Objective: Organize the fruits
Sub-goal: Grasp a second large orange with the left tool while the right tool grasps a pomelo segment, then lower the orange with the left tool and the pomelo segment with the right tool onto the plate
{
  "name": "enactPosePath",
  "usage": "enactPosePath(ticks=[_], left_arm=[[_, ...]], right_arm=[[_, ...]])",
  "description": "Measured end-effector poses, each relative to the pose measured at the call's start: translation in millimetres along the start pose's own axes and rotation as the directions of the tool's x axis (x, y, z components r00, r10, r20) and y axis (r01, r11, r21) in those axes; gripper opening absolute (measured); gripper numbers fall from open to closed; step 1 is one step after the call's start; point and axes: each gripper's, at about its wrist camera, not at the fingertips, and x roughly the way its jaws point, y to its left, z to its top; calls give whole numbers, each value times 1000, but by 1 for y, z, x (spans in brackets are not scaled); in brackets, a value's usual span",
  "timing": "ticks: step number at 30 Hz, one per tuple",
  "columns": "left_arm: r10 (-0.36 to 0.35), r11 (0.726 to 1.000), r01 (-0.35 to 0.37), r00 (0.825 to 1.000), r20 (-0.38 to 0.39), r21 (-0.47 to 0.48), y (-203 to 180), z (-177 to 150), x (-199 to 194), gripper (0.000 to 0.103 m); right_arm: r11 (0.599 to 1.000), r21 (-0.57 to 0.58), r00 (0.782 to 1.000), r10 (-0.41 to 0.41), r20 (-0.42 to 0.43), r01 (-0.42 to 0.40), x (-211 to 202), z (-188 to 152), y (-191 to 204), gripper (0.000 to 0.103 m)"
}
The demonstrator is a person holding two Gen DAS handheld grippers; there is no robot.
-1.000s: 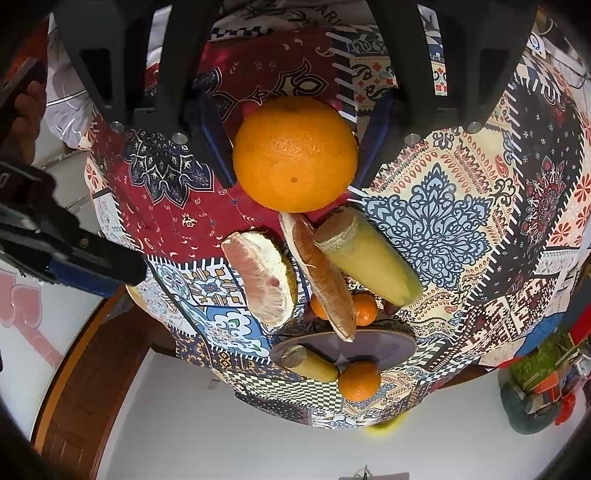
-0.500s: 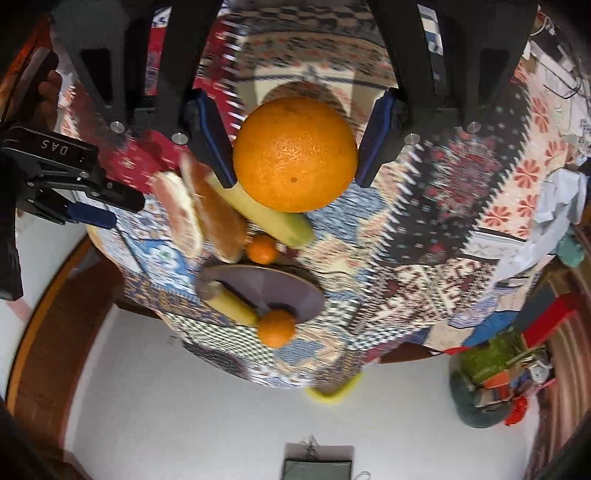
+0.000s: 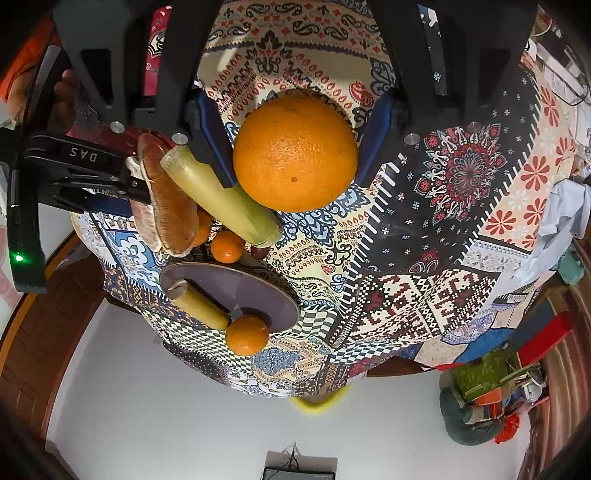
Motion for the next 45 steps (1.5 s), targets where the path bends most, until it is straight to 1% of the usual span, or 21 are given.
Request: enactPosePath(ticks=[5,12,19,24,27,32,39,45], left_arm=[[2,1000,-2,1000,-3,-3,-1,2,4,65],[-1,1000,1,1000,6,-3,-6,4,1,65],[-3,1000,2,999,37,11,-13,11,-12,65],[-16,1000,15,997,78,10,-17,25,-20,65],[-26,1000,24,994,110,16,-22,38,-23,65],[-43,999,40,989,139,23,-29,56,-22,65],[-61,998,56,986,154,36,-37,81,-6,65],[-64,997,55,984,164,58,-41,100,12,65]], right_arm=[[1000,-14,1000,-21,10,21,3,2,1,62],[1000,23,999,1,37,-2,1,3,-7,54],[999,43,999,-3,49,1,-8,0,-14,52],[998,65,997,-13,77,8,-21,2,-24,52],[998,57,994,-22,105,16,-31,7,-26,52],[999,51,987,-27,159,19,-45,20,-28,52],[999,29,975,-28,220,22,-52,43,-27,52],[1000,15,970,-18,243,15,-45,63,-27,52]])
